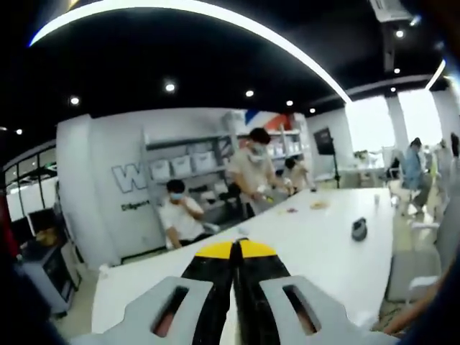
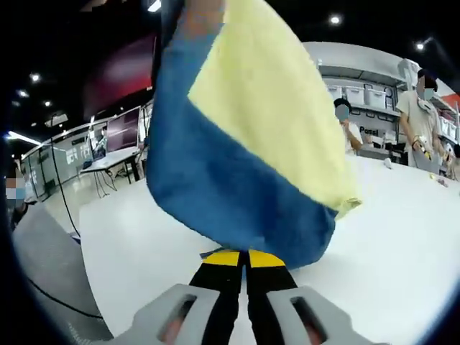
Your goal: Fold the garment on the visible template until the final outline fits inside the template.
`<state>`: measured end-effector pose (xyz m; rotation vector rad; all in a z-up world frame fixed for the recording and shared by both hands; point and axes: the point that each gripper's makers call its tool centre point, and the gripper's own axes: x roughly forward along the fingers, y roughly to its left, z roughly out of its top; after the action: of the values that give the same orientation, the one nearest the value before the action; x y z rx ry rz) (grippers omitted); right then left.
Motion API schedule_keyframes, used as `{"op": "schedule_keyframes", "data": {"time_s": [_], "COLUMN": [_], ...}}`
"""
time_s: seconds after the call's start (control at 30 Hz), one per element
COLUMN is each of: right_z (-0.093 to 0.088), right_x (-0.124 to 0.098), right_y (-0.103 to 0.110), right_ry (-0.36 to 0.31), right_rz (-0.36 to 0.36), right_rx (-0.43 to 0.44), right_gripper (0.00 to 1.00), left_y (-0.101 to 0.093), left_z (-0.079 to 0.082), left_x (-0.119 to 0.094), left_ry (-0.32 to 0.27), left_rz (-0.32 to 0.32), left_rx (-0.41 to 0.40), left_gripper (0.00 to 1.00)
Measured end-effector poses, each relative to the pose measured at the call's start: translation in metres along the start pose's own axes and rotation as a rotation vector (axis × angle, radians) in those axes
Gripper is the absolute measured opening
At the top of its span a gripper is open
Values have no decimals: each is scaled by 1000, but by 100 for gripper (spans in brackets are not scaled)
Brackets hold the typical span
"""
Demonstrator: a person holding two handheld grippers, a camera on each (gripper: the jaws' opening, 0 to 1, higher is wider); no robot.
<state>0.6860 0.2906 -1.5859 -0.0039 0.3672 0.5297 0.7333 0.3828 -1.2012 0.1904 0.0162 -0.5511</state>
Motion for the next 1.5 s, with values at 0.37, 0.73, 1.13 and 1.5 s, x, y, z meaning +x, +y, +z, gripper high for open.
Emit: {"op": "schedule_keyframes", "data": {"time_s": [0.37,0.73,1.13,1.5], "right_z": [50,110,151,216], "right_x": [-36,-71,-89,-120], "right_y": [-49,-98,-126,-127], "right_ry": [-80,-209,-281,-403], "right_rz": [-45,-113,-115,-66], "right_rx": [98,135,121,85], "right_gripper": [0,0,0,0], "left_y": [60,94,113,111], "left_z": [-88,-148,-182,-151], "left_x": [-29,-66,-83,-97], "left_ry": [115,166,176,97], "left_rz": [111,194,236,258], "left_rx": [-80,-126,-149,-138], "left_gripper": [0,0,0,0]}}
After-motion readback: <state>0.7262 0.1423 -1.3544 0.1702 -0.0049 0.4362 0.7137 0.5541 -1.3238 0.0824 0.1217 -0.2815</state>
